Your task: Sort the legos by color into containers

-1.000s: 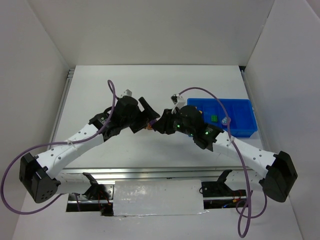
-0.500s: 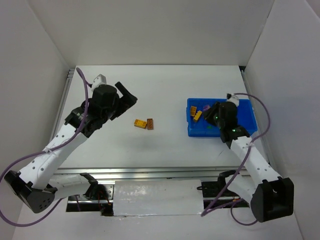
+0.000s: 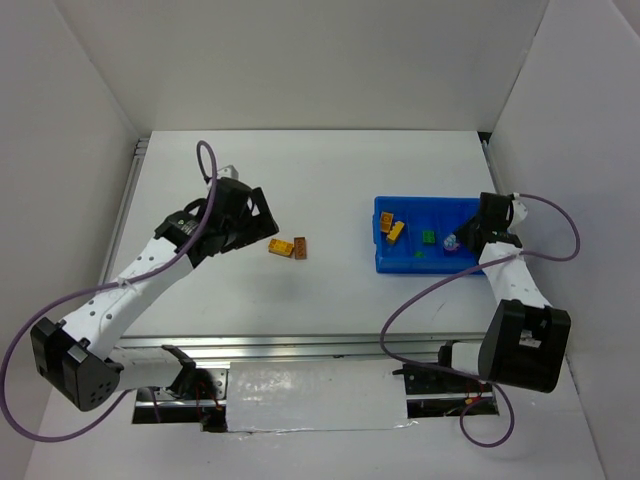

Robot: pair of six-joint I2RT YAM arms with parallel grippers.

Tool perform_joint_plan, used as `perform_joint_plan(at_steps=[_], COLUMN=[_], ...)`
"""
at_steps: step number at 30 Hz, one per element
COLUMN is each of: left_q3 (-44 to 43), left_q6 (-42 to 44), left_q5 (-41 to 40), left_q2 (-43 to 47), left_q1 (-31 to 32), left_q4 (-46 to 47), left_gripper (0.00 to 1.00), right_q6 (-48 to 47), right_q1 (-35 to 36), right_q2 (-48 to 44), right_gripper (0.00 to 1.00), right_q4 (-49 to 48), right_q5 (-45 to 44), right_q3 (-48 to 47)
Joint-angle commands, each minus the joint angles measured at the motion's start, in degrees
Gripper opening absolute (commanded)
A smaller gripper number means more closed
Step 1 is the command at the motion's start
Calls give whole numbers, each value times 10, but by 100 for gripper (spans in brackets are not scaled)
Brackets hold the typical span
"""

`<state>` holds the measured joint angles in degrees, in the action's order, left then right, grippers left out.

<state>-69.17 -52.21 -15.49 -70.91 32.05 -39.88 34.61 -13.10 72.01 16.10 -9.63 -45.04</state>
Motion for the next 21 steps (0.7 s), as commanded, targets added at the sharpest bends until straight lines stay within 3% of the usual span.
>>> perform_joint_plan(at_steps=[1, 10, 12, 13, 14, 17, 21], left_q3=[5, 21, 26, 28, 33, 34, 32], left_q6=[36, 46, 52, 58, 64, 71, 90], left_q5=[21, 38, 44, 51, 69, 73, 67], left_q2=[4, 6, 6, 7, 7, 2, -11], left_q1=[-3, -4, -3, -4, -4, -4, -4], left_q4=[11, 30, 34, 47, 53, 56, 61], left_gripper=[100, 100, 100, 100, 100, 100, 100], right_q6=[-9, -17, -17, -17, -18, -20, -23], right_q1=[-4, -3, -3, -3, -4, -3, 4], right_q2=[1, 29, 36, 38, 38, 27, -15], right_gripper=[2, 17, 33, 45, 66, 83, 90], right_q4=[10, 8, 11, 12, 10, 9, 11], right_q5=[8, 38, 37, 39, 44, 55, 57], right_q3=[-31, -42, -46, -48, -48, -46, -41])
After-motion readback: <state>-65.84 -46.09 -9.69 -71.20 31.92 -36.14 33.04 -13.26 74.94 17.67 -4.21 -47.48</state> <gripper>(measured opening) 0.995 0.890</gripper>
